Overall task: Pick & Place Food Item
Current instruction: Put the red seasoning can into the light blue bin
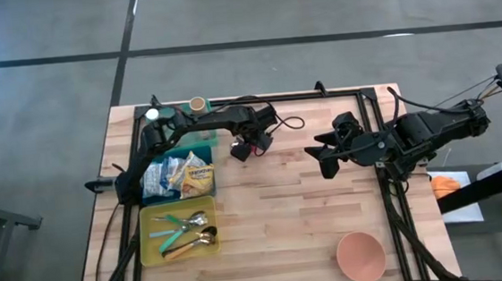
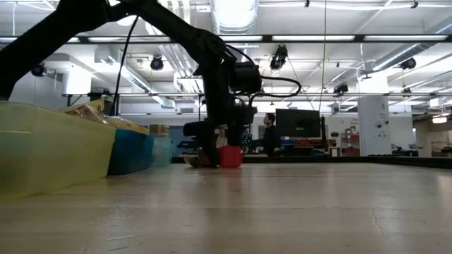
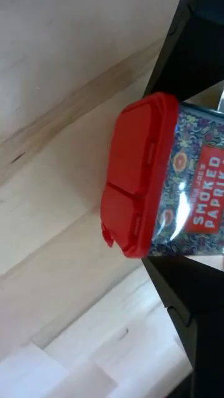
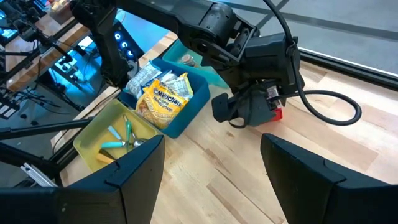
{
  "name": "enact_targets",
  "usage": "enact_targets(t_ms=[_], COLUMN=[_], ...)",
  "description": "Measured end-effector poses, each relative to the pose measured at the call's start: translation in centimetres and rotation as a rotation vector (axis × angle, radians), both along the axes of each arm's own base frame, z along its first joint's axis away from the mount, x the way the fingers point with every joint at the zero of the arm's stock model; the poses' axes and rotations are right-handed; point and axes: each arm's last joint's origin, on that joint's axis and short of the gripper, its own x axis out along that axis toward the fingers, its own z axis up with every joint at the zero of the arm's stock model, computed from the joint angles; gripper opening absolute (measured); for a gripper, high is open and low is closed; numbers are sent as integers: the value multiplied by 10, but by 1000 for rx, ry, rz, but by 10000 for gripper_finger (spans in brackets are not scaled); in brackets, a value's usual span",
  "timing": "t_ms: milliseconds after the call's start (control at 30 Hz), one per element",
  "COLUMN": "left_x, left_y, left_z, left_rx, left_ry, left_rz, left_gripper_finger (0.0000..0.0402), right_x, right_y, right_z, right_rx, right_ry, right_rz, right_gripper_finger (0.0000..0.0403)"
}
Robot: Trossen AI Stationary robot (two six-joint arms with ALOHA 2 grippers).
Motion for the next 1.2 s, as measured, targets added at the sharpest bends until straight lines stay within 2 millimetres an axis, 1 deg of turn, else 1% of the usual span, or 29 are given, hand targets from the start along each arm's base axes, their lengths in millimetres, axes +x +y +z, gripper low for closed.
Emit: enact_targets(t_ms=[200,267,333,433,467,600,800,867,967,1100,1200], left_x=[0,0,0,1,1,3,2,0,-7,-13,-16], left_y=[-1,-1,-2,-4,-5,-9,-18,-22,-28,-36,-41], left_z=[0,0,0,1,1,1,2,4,12,32,51], left_rx=[5,4,3,3,1,-2,-40,-100,-261,-473,-639], left_ry=[2,7,7,7,5,2,-2,8,20,4,-42], left_rz=[-3,-6,-8,-13,-15,-12,127,183,268,375,456], left_gripper_finger=[389,381,359,311,303,303,303,303,303,303,303], right_x=[0,0,0,0,0,0,0,0,0,0,0], right_y=[0,0,0,0,0,0,0,0,0,0,0], right_z=[0,0,0,0,0,0,0,0,0,0,0], right_rx=[0,0,0,0,0,0,0,0,0,0,0], right_ry=[0,0,-1,-1,0,0,-1,0,0,-1,-1], right_rz=[0,0,0,0,0,0,0,0,0,0,0], right_gripper_finger=[263,263,263,263,263,263,263,263,263,263,263])
